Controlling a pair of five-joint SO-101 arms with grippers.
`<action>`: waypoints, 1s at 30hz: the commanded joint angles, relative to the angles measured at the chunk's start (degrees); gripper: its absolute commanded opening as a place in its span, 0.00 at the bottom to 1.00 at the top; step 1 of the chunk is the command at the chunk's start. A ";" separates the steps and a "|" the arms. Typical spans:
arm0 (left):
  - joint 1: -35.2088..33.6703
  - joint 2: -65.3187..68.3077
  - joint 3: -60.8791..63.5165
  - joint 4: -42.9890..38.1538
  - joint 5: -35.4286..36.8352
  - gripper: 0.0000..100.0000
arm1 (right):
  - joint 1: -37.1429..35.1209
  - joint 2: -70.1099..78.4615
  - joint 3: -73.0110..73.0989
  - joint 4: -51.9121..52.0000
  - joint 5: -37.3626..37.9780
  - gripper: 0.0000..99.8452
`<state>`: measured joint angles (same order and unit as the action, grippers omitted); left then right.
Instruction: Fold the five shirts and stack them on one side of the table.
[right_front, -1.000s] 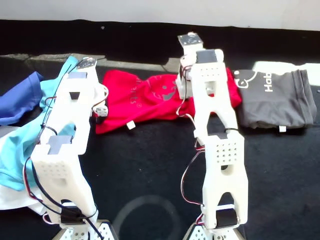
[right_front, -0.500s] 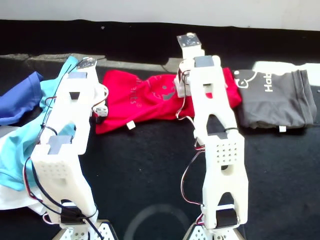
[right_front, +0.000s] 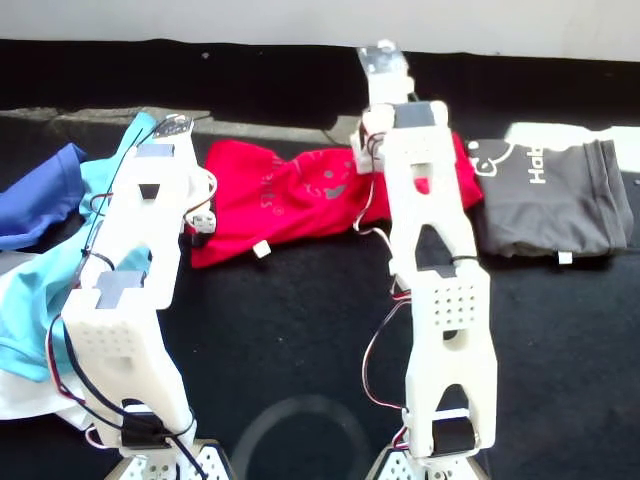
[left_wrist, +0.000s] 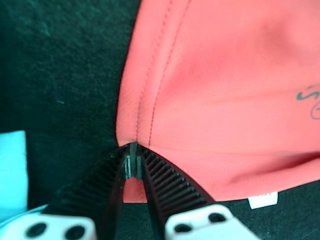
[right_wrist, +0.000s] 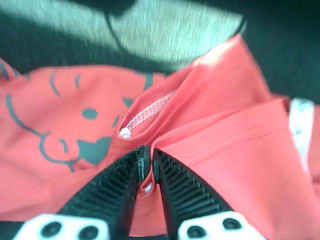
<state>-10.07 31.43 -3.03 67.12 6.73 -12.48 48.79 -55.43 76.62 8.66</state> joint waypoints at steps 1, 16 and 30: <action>-1.27 0.40 -0.48 -0.09 -0.26 0.01 | 0.57 -2.15 -3.21 -3.47 1.41 0.01; -1.19 -0.75 -1.80 0.44 -0.26 0.01 | 0.75 8.48 -6.02 -6.81 1.23 0.08; -1.54 1.63 -22.55 9.93 -0.09 0.15 | 0.75 4.18 -36.97 21.93 1.41 0.21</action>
<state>-12.35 30.11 -20.79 76.00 6.64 -12.40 57.85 -85.49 94.20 9.54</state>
